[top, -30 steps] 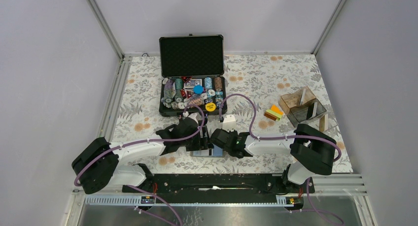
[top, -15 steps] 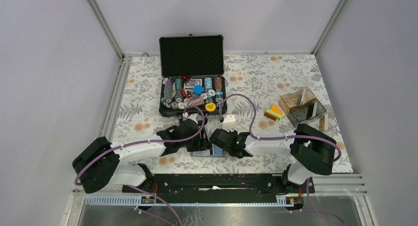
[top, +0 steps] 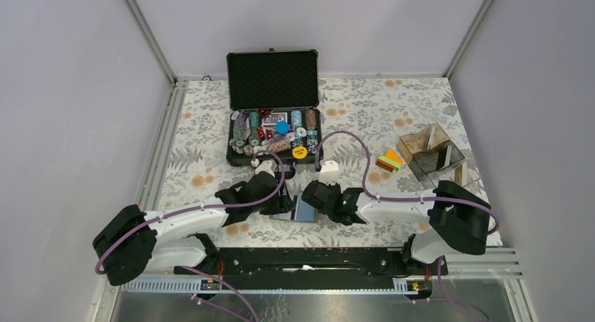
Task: Put the credit cards into the card holder
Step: Pick up the credit card from the card holder.
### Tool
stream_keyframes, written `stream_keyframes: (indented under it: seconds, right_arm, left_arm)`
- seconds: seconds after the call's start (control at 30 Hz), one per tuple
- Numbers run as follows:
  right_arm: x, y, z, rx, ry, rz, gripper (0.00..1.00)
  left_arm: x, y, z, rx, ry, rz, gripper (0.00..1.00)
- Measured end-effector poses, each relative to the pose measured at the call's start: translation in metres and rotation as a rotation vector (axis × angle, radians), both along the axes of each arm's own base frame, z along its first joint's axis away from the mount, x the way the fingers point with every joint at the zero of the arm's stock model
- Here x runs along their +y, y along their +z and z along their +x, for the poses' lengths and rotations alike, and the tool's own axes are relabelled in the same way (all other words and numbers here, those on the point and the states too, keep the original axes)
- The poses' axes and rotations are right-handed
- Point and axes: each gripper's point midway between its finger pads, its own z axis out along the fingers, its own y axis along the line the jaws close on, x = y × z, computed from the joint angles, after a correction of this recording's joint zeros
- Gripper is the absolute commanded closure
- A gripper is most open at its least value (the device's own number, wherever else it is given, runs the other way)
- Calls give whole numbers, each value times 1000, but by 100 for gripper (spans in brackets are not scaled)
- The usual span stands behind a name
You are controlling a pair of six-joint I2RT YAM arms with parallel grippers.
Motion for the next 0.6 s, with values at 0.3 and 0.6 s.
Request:
stream_keyframes:
  seconds: [0.3, 0.6]
  right_arm:
    - [2, 34, -5, -13, 33, 84, 55]
    - [37, 74, -19, 7, 146, 314, 53]
  left_arm:
    - [-2, 13, 2, -36, -9, -30, 40]
    - [2, 16, 2, -57, -33, -18, 37]
